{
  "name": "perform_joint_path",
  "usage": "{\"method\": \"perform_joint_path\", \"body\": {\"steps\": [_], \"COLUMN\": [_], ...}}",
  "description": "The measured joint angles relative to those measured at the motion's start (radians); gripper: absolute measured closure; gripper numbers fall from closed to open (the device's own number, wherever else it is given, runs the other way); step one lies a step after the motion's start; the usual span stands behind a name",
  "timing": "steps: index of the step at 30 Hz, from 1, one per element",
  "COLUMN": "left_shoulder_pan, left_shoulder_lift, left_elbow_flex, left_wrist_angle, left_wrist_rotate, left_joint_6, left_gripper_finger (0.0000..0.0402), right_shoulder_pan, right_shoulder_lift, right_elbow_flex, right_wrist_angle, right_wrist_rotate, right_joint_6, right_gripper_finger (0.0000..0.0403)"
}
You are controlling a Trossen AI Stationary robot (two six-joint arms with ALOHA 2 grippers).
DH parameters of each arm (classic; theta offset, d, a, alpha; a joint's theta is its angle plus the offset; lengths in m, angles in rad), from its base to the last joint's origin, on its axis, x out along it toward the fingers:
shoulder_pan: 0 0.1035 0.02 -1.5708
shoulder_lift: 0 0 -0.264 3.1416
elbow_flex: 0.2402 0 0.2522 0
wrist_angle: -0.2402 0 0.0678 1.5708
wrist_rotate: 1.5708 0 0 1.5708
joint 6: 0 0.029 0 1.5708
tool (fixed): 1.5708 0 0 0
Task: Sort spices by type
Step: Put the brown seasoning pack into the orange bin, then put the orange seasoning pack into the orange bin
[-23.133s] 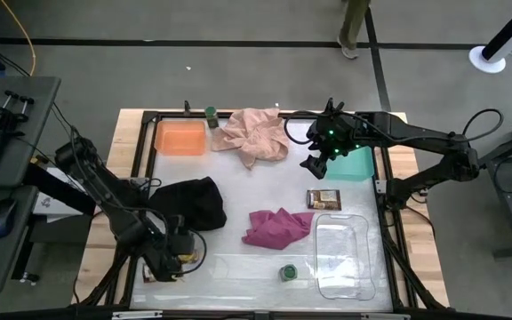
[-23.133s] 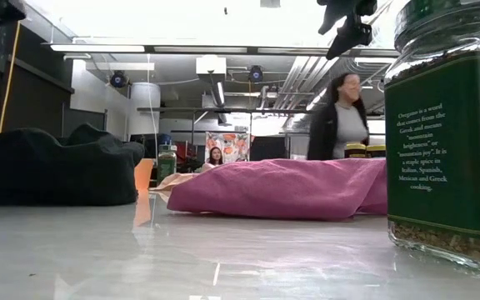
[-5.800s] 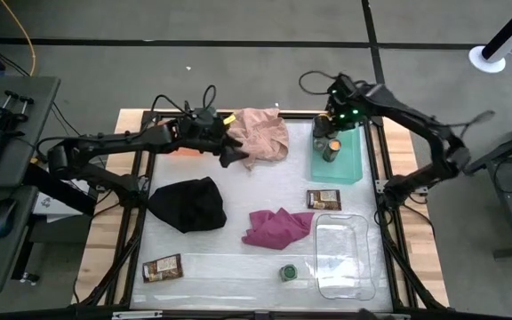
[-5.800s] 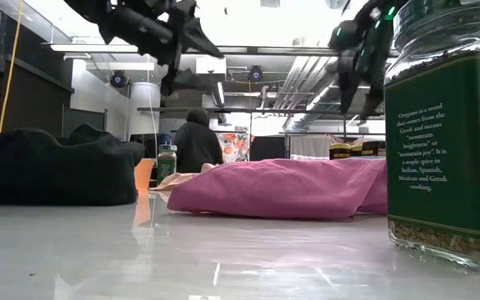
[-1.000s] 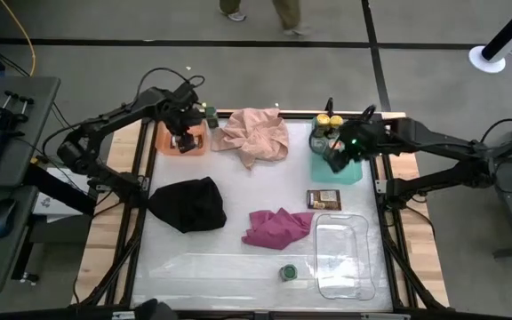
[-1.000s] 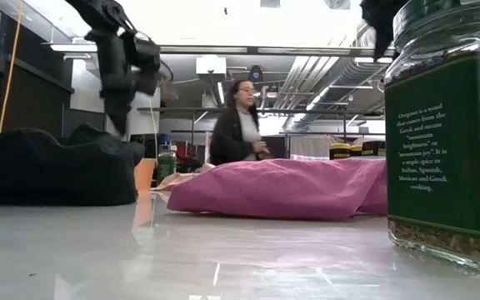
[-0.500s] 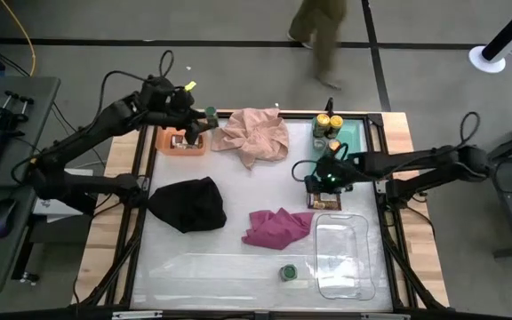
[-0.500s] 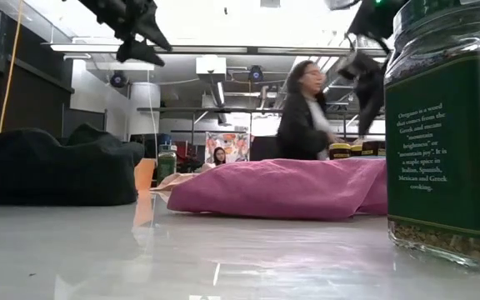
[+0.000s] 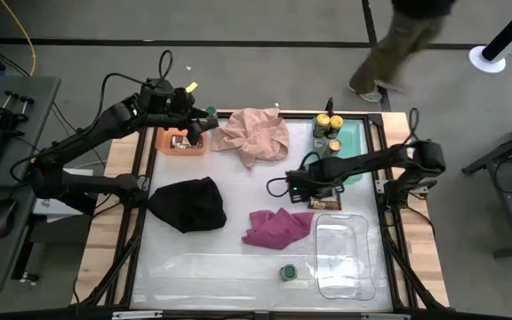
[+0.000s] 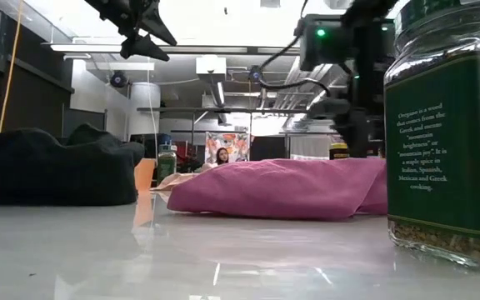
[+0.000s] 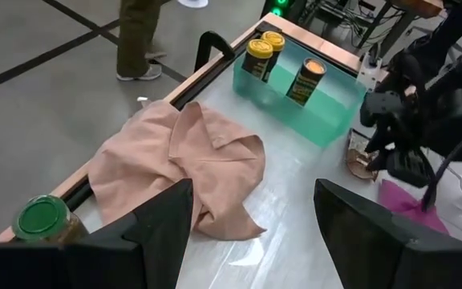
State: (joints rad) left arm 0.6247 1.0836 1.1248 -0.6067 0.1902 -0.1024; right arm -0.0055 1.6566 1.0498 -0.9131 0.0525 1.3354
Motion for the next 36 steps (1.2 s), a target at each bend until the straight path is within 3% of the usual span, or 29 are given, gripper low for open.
{"method": "perform_joint_path", "body": {"steps": [13, 22, 26, 31, 36], "left_shoulder_pan": [0.0, 0.001, 0.001, 0.001, 0.001], "left_shoulder_lift": [0.0, 0.0, 0.0, 0.0, 0.0], "left_elbow_flex": [0.0, 0.0, 0.0, 0.0, 0.0], "left_wrist_angle": [0.0, 0.018, 0.031, 0.03, 0.03], "left_wrist_rotate": [0.001, 0.001, 0.001, 0.001, 0.002], "left_joint_6": [0.036, 0.054, 0.054, 0.054, 0.054], "left_gripper_finger": [0.0156, 0.0156, 0.0156, 0.0156, 0.0156], "right_shoulder_pan": [0.0, 0.0, 0.0, 0.0, 0.0], "right_shoulder_lift": [0.066, 0.066, 0.066, 0.066, 0.066], "right_elbow_flex": [0.028, 0.028, 0.028, 0.028, 0.028], "right_wrist_angle": [-0.048, -0.031, -0.013, -0.014, -0.018], "right_wrist_rotate": [0.003, 0.011, 0.02, 0.022, 0.022], "right_joint_6": [0.072, 0.089, 0.094, 0.11, 0.123], "right_gripper_finger": [0.0214, 0.03, 0.032, 0.0315, 0.0283]}}
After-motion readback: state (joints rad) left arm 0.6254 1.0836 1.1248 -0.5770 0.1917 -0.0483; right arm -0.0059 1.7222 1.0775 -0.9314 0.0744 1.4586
